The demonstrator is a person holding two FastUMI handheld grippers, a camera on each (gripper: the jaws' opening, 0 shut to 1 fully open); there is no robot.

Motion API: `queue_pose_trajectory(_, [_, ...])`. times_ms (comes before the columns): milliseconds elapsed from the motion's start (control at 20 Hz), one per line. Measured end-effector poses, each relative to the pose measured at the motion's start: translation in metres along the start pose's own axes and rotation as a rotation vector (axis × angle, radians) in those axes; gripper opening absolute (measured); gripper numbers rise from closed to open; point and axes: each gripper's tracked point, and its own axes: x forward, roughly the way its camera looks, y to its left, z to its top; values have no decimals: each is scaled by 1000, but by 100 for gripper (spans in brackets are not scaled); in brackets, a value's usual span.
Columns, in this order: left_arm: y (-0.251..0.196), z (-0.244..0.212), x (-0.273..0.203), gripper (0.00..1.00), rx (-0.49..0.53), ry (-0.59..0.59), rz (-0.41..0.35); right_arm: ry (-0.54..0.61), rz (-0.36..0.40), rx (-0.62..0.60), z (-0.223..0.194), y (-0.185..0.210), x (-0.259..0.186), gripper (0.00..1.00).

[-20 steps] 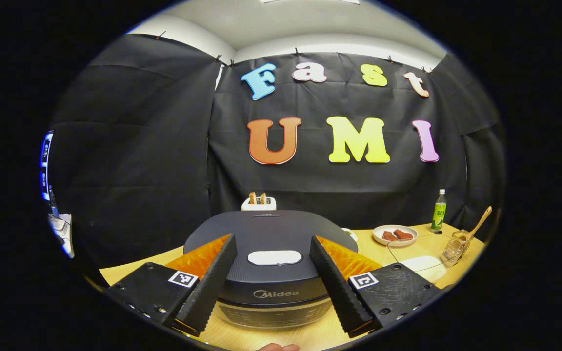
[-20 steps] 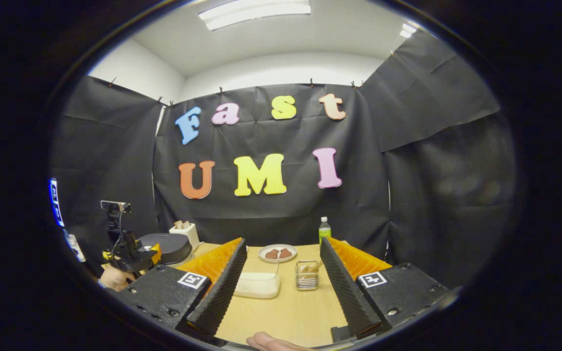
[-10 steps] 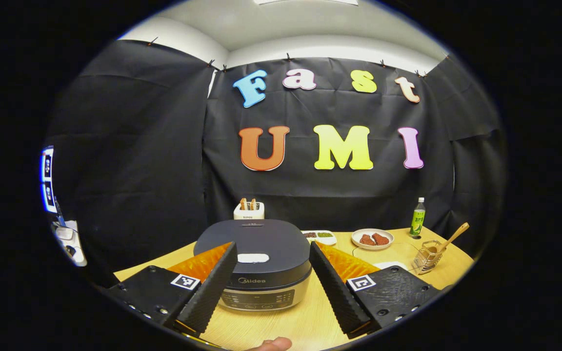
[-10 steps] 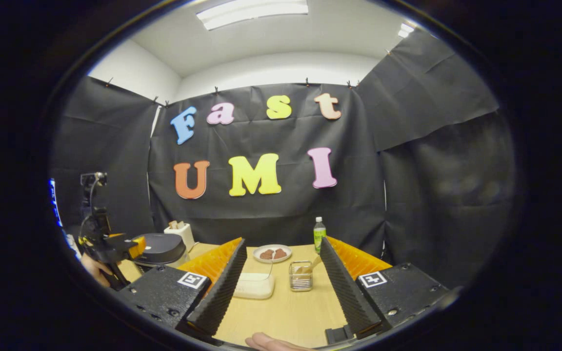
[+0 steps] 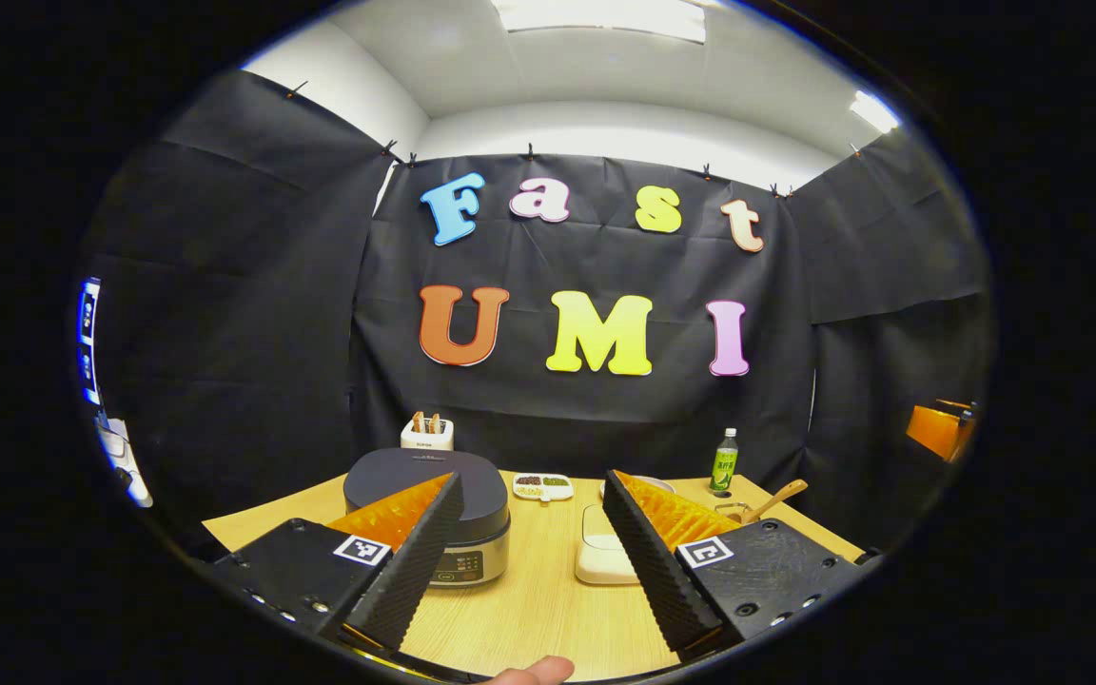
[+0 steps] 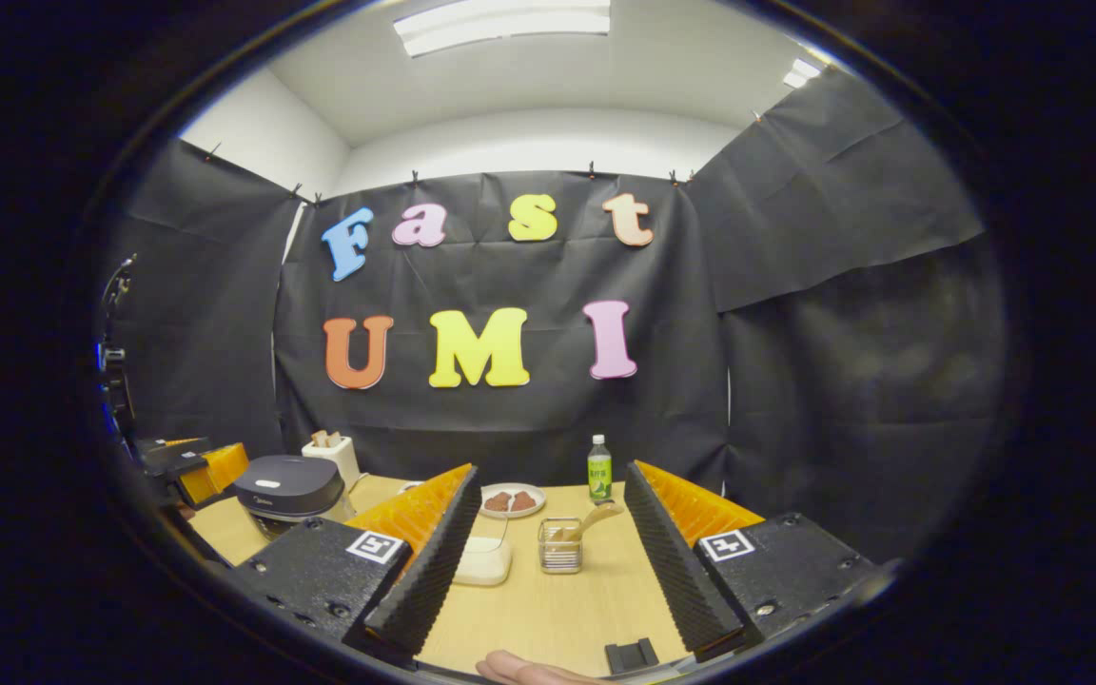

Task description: Close the left gripper, press the button to open the rice cooker; take a wooden spoon from the chopstick holder with the right hand, scoop a spoonful of rice and pour it into the rice cooker, then put the wooden spoon back into the chopstick holder.

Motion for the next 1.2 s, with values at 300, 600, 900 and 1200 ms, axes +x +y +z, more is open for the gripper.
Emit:
queue_pose_trajectory(300, [-26, 3, -35, 94, 79, -49, -62, -11, -23, 12, 2, -6, -7, 98])
queue_pose_trajectory(600, [-52, -3, -45, 94, 139, -80, -105, 13, 24, 36, -10, 8, -3, 98])
queue_pose_trajectory(900, [-40, -4, -43, 96, 80, -68, -77, 23, 48, 15, -20, 12, -2, 96])
queue_pose_trajectory(1200, [-31, 11, -47, 96, 36, -80, -59, -15, 44, 2, -11, 10, -11, 96])
